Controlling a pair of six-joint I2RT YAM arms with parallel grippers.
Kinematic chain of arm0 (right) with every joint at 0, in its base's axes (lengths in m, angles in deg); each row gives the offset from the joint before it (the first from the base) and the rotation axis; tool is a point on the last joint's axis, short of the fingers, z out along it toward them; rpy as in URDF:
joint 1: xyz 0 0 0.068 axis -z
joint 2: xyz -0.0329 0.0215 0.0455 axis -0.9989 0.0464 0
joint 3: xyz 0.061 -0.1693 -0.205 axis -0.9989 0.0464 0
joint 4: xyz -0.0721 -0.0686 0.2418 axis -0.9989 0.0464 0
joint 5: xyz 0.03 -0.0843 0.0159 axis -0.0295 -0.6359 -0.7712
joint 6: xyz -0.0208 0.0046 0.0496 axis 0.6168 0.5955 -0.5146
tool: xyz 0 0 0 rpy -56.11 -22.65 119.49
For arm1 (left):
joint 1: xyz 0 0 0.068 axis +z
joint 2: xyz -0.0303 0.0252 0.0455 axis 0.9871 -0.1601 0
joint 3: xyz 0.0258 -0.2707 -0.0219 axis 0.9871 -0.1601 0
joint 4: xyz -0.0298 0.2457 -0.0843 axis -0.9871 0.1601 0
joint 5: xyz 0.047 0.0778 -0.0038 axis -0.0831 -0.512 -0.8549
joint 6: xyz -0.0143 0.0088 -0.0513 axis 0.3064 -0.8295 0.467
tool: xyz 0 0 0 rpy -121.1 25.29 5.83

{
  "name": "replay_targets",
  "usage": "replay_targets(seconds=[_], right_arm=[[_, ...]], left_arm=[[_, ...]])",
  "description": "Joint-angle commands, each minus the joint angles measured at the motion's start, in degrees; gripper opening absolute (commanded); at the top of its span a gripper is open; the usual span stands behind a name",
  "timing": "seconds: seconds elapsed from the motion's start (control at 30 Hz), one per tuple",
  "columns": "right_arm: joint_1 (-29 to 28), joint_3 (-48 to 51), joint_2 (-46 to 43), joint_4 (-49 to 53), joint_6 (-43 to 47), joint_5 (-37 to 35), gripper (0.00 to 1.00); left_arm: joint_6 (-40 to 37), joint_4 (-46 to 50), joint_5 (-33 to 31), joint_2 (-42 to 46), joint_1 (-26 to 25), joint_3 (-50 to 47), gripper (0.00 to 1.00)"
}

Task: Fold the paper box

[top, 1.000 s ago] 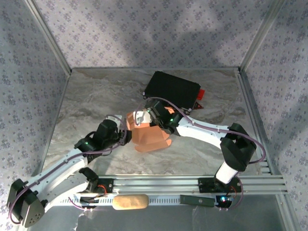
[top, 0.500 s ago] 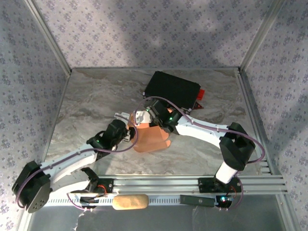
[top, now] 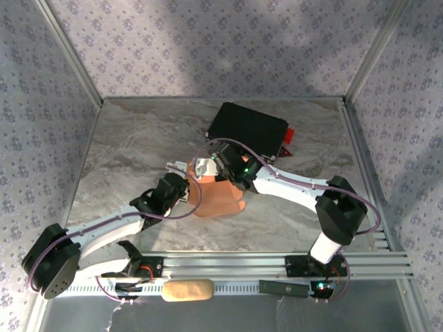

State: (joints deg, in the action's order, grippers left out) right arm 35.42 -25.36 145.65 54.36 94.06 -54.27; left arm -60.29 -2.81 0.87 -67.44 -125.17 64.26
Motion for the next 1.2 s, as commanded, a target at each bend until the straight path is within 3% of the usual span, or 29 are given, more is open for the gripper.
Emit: replay_targets(seconds=[0.0,0.17,0.23,0.27,0.4,0.47,0.57,0.67,0.73,0.83,0.97,1.03,1.17], right_arm=[[-0.4,1.2,-1.8,-2.0,-6.0,1.6,0.19],[-0.4,1.5,-11.6,1.3,-27.9,5.2,0.61],[-0.7,3.3,-16.7,1.8,-38.0,7.2,0.93],[-0.9,4.4,-19.3,1.7,-43.5,6.9,0.99],[-0.4,10.9,-28.9,-2.6,-70.1,6.2,0.98],[0.7,12.7,-31.3,-1.2,-93.9,2.3,0.98],[1.1,14.1,-29.9,1.5,-125.7,3.9,0.91],[-3.0,19.6,-27.9,-7.4,-147.9,0.2,0.82],[-6.4,20.5,-25.4,-15.8,-153.4,-4.4,0.78],[-8.4,16.3,-21.2,-12.9,-158.7,-7.4,0.76],[-8.4,19.7,-17.9,-23.8,-163.0,-11.1,0.72],[-8.1,20.5,-16.9,-26.8,-164.1,-12.1,0.70],[-5.9,19.8,-14.1,-29.3,-165.2,-9.2,0.57]], left_arm=[[1.0,-4.6,0.2,0.5,-0.3,-0.9,0.07],[0.9,-10.3,-1.1,2.0,-0.3,-6.1,0.04],[0.8,-12.0,-1.6,3.3,-0.3,-7.8,0.04],[0.8,-12.3,-1.7,4.0,-0.3,-8.3,0.04],[0.3,-12.7,-1.6,5.9,-0.3,-8.9,0.03],[0.2,-13.0,-1.6,6.4,-0.3,-9.2,0.03],[0.7,-13.1,-1.6,6.5,-0.4,-9.3,0.03],[1.7,-13.0,-1.6,6.4,-0.4,-9.4,0.03],[2.2,-12.8,-1.9,6.2,-0.4,-9.3,0.03],[3.3,-11.7,-2.9,6.5,-0.5,-9.1,0.02],[4.3,-10.0,-3.8,8.2,-0.5,-9.1,0.02],[4.6,-9.3,-3.9,9.3,-0.6,-9.4,0.02],[4.6,-8.7,-4.1,10.7,-0.6,-9.5,0.02]])
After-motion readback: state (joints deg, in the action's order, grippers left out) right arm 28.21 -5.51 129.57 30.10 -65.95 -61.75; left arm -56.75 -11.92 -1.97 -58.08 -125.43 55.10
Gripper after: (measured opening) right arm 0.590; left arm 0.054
